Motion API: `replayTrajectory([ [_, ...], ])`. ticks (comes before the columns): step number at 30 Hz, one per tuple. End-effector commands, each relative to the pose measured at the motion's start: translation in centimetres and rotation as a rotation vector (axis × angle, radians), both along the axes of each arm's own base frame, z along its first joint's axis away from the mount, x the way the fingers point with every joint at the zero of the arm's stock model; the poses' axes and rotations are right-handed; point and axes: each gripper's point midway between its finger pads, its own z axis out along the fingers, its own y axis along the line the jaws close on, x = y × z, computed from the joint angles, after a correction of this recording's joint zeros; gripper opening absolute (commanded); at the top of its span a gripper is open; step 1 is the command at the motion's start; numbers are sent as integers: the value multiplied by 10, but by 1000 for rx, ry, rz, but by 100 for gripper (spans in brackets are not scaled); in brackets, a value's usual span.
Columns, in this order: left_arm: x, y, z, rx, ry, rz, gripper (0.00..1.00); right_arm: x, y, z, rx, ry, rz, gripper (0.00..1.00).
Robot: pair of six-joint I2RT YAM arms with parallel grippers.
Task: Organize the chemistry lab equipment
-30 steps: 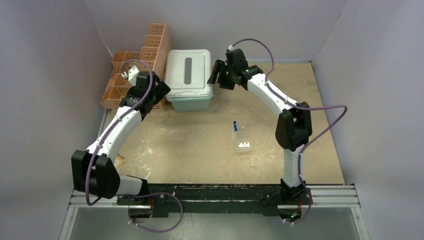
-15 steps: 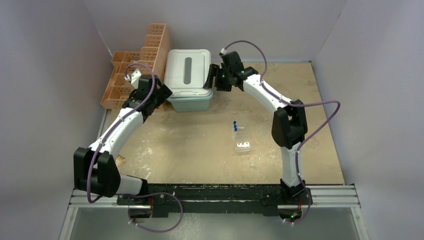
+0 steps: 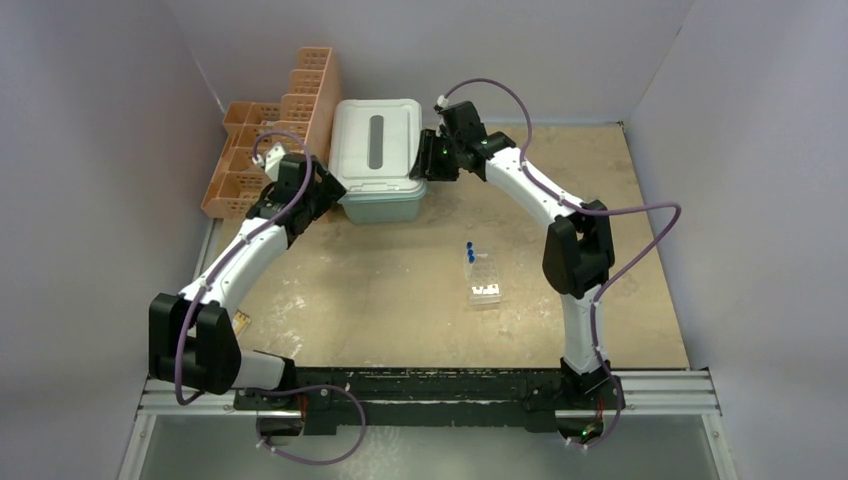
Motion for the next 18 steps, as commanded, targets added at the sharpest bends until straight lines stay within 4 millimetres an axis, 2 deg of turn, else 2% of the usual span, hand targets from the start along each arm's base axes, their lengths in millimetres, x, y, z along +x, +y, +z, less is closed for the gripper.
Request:
replayTrajectory([
  [1, 3, 2, 5, -5, -28, 5, 79, -20, -14, -11, -82, 65, 28, 50],
  [9, -1, -4, 12, -9, -50, -49, 74, -24, -14, 1, -73, 53, 46, 37],
  [14, -6, -2, 12, -3, -55, -50, 73, -28, -4, 4, -21, 53, 88, 47],
  [18, -11, 3, 9, 1, -55, -25, 73, -34, 10, 1, 26, 62, 178, 49],
])
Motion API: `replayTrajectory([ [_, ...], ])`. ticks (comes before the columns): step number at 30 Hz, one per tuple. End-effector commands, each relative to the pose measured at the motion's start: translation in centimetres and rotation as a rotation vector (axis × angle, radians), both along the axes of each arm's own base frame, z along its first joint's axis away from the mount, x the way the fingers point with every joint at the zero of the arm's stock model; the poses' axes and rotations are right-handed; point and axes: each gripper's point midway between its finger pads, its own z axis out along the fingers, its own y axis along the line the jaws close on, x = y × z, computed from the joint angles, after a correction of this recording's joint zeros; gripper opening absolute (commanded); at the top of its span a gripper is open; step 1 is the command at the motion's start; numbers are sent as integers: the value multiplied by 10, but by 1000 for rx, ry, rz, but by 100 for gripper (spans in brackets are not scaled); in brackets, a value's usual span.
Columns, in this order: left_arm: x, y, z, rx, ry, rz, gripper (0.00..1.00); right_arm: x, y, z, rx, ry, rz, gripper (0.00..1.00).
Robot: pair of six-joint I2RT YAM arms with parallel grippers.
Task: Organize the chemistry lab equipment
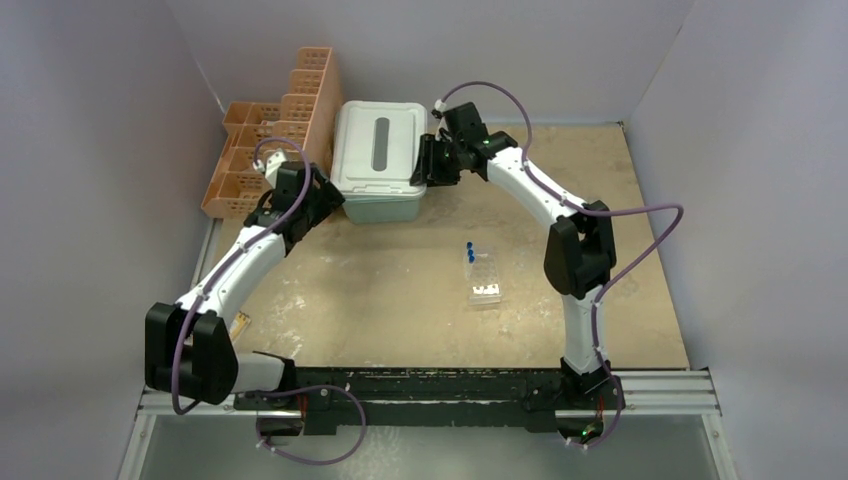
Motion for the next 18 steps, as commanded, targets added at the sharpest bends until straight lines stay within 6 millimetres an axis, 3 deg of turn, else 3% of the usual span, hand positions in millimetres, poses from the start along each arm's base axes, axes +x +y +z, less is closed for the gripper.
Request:
replayTrajectory([
  [1, -1, 7, 17, 5, -68, 18, 73, -18, 8, -1, 18, 20, 130, 49],
  [6, -2, 12, 30, 2, -113, 51, 74, -16, 2, -11, -58, 11, 191, 49],
  [13, -1, 17, 52, -27, -206, 97, 77, -7, -5, -16, -137, -53, 244, 41],
  [18, 7, 13, 42, -49, -181, 101, 77, -1, -6, -13, -154, -71, 238, 43],
])
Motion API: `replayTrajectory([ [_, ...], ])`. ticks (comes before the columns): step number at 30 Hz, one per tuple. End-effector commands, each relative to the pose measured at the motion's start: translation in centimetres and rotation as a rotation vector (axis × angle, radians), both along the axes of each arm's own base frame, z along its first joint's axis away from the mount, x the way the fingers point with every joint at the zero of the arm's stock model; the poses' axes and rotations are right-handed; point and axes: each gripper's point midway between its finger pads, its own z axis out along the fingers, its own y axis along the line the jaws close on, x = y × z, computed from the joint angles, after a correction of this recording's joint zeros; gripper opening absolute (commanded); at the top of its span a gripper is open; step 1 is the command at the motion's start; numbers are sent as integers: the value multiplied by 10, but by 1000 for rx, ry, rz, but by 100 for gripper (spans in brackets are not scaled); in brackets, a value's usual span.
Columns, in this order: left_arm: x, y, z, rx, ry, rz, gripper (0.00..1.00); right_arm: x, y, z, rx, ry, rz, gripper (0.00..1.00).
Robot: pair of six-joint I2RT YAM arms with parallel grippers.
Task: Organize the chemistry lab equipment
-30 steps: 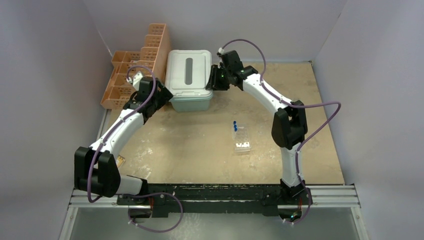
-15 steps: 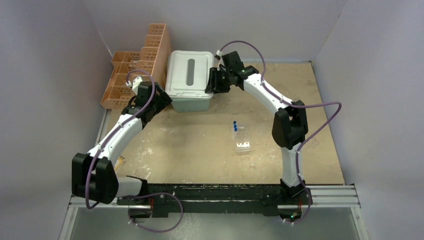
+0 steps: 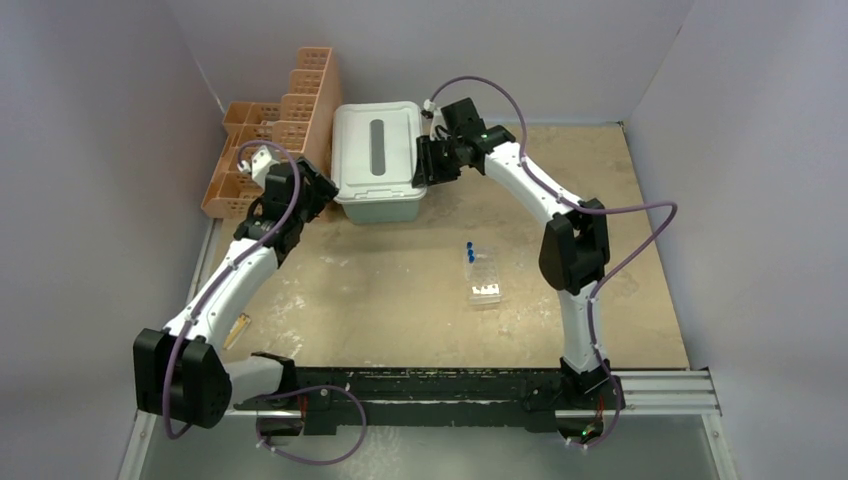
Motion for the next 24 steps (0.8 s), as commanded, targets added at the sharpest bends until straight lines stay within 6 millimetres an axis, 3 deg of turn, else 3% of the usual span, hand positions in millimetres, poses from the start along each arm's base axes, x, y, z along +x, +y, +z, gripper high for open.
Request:
replayTrajectory([
  [1, 13, 0, 0, -32, -27, 28, 77, 4, -4, -9, -79, -22, 43, 45],
  [6, 19, -7, -22, -40, 38, 11, 77, 9, 0, -7, -33, 21, -52, 52],
  [9, 16, -1, -35, -26, 84, 48, 74, 5, 3, 4, 11, 34, -80, 55],
  [15, 9, 11, -51, 22, 146, 96, 71, 28, -2, 28, 30, -75, -161, 66],
  [20, 6, 15, -61, 54, 197, 104, 70, 55, -4, 17, 24, -95, -250, 66],
  [24, 6, 14, -62, 60, 208, 95, 70, 59, -7, 7, 18, -65, -295, 65],
])
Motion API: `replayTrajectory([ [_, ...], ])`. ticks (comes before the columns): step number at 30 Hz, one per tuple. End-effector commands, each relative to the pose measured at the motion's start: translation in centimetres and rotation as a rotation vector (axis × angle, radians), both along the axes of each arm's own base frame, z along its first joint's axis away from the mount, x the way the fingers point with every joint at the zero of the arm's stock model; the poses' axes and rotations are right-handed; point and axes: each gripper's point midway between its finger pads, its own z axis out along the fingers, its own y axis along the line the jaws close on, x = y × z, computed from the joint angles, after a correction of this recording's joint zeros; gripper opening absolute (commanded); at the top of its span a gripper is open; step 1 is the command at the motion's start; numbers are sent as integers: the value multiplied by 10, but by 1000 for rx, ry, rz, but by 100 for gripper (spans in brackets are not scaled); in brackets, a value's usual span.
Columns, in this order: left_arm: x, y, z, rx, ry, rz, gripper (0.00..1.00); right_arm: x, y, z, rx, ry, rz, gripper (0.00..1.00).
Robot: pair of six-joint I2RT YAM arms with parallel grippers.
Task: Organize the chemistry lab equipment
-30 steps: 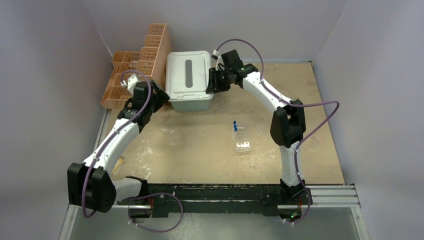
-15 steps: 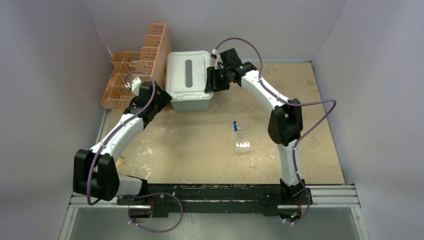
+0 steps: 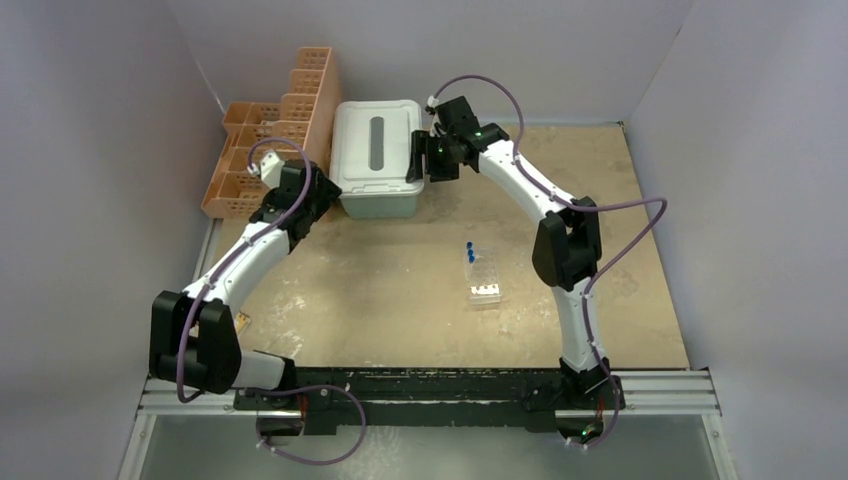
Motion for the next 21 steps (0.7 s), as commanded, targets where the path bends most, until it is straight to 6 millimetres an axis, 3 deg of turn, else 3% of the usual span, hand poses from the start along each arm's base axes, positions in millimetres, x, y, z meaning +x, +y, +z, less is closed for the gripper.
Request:
replayTrajectory([
  [1, -13, 11, -18, 66, 103, 8, 70, 36, -5, 12, 24, -96, -125, 65],
  [4, -6, 3, -8, 52, 75, -35, 70, 26, -8, 19, 43, -104, -119, 62],
  [7, -1, -10, 4, 25, 50, -109, 70, 19, -28, 27, -10, -115, -190, 57],
  [10, 2, -19, 23, 8, 9, -163, 71, 12, -33, 38, -8, -143, -180, 59],
  [16, -7, -18, 73, 40, -95, -214, 74, 1, -17, 103, 117, -260, -63, 66],
  [19, -22, -13, 95, 68, -134, -229, 75, -7, -25, 131, 131, -312, -77, 68],
  [21, -33, -10, 105, 90, -149, -241, 76, -16, -41, 131, 92, -317, -115, 68],
])
